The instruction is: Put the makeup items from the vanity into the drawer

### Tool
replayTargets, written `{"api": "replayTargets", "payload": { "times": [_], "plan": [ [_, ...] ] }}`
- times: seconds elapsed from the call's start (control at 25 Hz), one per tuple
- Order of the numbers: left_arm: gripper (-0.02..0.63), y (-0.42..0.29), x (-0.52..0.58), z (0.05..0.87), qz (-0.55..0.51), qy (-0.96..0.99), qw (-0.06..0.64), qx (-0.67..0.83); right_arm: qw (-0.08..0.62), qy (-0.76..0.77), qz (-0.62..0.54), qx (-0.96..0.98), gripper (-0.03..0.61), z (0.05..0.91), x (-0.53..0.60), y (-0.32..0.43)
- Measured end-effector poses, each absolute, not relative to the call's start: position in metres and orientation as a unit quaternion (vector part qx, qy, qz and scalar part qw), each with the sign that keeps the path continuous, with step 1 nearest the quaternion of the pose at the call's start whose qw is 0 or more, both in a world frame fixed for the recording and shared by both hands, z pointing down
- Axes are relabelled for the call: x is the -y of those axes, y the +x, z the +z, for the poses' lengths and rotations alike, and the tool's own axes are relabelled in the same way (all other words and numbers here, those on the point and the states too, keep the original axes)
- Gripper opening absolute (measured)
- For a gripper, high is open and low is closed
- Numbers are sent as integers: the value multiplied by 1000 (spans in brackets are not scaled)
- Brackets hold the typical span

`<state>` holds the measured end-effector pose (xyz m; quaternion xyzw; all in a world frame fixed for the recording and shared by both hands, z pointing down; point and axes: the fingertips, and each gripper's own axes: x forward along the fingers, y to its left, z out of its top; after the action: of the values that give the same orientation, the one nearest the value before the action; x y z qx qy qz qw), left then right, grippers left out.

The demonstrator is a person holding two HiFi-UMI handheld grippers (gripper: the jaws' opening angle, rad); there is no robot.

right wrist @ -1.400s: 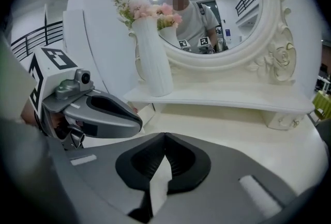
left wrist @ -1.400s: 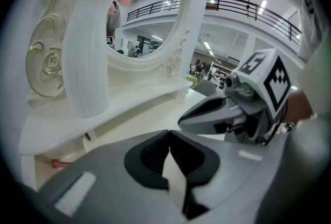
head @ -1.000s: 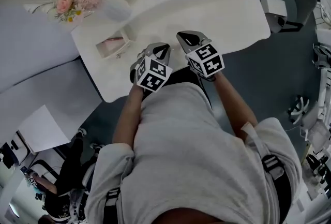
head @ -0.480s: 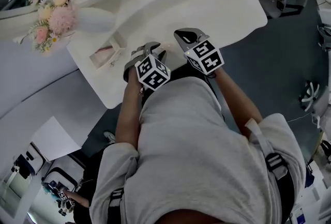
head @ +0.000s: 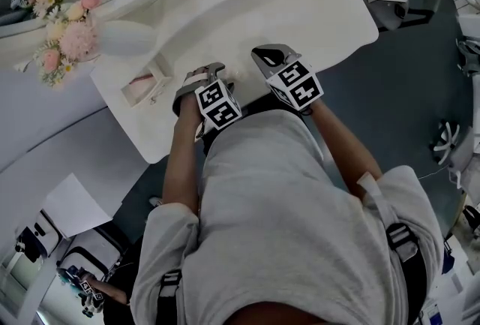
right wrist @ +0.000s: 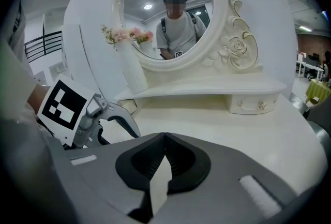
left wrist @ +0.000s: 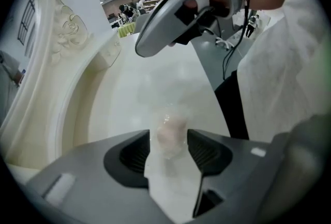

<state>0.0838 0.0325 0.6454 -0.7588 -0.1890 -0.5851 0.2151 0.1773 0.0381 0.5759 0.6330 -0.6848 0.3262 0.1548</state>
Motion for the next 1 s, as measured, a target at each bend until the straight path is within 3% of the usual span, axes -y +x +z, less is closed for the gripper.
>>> {"api": "replayTargets", "payload": {
  "times": [0.52, 1.0],
  "plan": [
    [141, 89, -25, 648, -575, -787, 181, 127, 165, 614, 322, 702, 0, 577, -23, 173],
    [140, 70, 17, 610, -543, -823, 163, 28, 179, 576, 308, 736, 0, 569, 15, 131]
  ]
}}
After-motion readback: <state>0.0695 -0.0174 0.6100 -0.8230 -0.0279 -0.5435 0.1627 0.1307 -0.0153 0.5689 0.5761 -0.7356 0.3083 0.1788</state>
